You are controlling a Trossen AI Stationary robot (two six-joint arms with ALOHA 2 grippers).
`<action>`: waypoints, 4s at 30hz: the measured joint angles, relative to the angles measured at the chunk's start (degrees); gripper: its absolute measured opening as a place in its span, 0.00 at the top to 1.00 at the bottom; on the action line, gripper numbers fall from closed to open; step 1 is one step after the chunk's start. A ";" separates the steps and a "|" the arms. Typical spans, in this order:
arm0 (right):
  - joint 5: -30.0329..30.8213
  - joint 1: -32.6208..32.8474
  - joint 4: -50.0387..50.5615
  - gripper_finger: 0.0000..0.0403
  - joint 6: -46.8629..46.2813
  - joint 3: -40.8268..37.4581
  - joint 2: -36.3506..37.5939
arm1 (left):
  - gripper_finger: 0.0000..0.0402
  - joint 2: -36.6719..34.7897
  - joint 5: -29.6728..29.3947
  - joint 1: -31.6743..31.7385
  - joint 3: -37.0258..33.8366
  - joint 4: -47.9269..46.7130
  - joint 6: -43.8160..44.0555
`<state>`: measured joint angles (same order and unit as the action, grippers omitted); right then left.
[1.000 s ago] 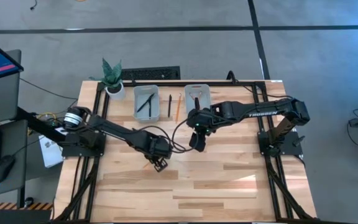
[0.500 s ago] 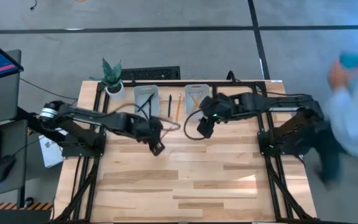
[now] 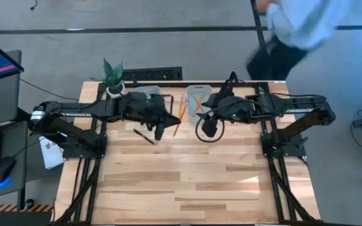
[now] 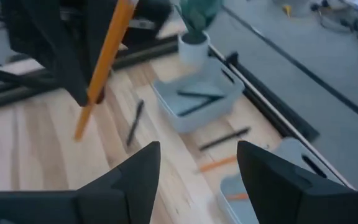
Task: Sort pens & pencils
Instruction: Put the orange pencil into the right gray bin
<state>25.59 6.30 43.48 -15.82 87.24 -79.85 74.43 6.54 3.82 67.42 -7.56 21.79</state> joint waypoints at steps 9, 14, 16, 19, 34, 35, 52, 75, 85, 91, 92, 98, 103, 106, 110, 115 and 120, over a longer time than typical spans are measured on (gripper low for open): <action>-0.08 1.92 -3.23 0.39 1.34 0.02 -1.17 | 0.96 0.02 0.40 3.02 0.00 1.98 -3.83; -0.23 4.34 -3.25 0.39 1.32 0.00 -1.25 | 0.96 0.02 0.48 4.73 0.00 2.16 -4.71; -0.22 5.17 -3.23 0.38 1.32 0.00 -1.25 | 0.96 0.02 0.82 5.33 0.00 2.83 -4.73; -0.22 6.17 -3.23 0.34 1.32 0.00 -1.25 | 0.96 0.02 2.58 5.99 0.00 4.69 -5.34; 0.18 7.09 -9.28 0.28 2.30 -0.06 -6.66 | 0.96 0.17 7.75 5.96 0.01 12.12 -10.02; 0.15 7.08 -10.17 0.28 2.30 -0.04 -6.79 | 0.96 0.25 7.85 5.96 0.02 12.05 -10.02; -0.05 5.37 -16.11 0.28 3.41 -0.02 -6.43 | 0.96 0.70 11.30 5.51 0.02 13.11 -14.18; -6.23 3.68 -19.14 0.51 2.32 -0.02 -6.43 | 0.96 0.70 12.88 4.50 0.02 14.47 -17.27; -6.21 3.68 -19.10 0.81 2.58 -0.02 -6.43 | 0.96 0.68 12.98 4.47 0.02 14.43 -17.10; -6.59 3.66 -19.10 0.86 2.58 -0.02 -6.43 | 0.96 0.66 13.04 4.47 0.02 14.39 -17.10; -6.84 3.66 -19.10 0.86 2.58 -0.02 -6.43 | 0.96 0.66 13.05 4.47 0.02 14.34 -17.10; -7.33 3.66 -19.08 0.85 2.61 -0.02 -6.43 | 0.96 0.66 12.55 4.45 0.02 14.29 -16.19; -7.33 3.66 -18.57 0.85 2.78 -0.02 -6.43 | 0.95 0.66 12.29 4.45 0.00 14.19 -18.81; -7.39 3.66 -18.49 0.85 2.78 0.00 -6.43 | 0.93 0.66 12.24 4.47 0.00 14.19 -19.02; -7.57 3.66 -18.42 0.85 2.78 0.00 -6.43 | 0.87 0.66 12.14 4.47 0.00 14.21 -19.09; -7.53 3.63 -18.28 0.86 2.76 0.00 -6.43 | 0.80 0.66 10.25 4.47 0.00 14.23 -19.62; -7.61 2.83 -18.20 0.86 2.74 0.00 -6.43 | 0.77 0.66 8.94 4.54 -0.02 14.37 -19.15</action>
<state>17.98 9.13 25.28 -13.08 87.24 -86.28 75.09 15.49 8.36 67.40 6.81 2.63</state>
